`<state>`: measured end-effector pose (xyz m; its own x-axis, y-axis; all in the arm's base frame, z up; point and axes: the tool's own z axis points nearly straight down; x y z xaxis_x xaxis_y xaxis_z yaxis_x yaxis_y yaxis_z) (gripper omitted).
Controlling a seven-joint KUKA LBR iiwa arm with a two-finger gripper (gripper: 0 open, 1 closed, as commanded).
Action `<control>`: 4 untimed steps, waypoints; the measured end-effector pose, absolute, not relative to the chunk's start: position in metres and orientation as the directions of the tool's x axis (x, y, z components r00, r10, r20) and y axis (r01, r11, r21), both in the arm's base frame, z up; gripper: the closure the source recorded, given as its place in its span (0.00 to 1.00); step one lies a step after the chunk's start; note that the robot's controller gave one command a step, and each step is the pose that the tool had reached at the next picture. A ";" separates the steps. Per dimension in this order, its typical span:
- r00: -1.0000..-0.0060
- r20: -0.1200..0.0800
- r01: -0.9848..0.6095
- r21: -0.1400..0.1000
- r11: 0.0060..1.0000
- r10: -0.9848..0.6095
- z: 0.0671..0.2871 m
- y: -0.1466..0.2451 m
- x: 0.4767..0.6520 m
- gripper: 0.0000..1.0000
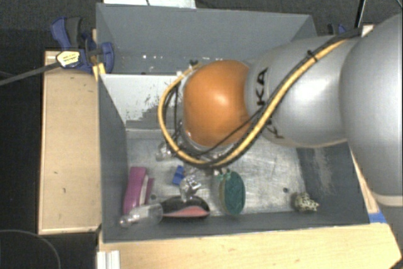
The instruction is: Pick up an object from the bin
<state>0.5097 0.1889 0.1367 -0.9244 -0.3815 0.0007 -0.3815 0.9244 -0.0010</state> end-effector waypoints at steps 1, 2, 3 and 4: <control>-0.943 -0.003 -0.333 0.003 0.943 -0.333 0.087 0.257 0.513 0.00; -0.946 -0.004 -0.324 -0.003 0.946 -0.324 0.090 0.252 0.516 1.00; -0.949 -0.023 -0.313 -0.003 0.950 -0.313 0.094 0.245 0.509 1.00; -0.952 -0.009 -0.305 0.001 0.952 -0.305 0.263 0.214 0.493 1.00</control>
Offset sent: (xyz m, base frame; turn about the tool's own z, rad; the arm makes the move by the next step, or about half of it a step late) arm 0.0042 0.0646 -0.0480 0.0566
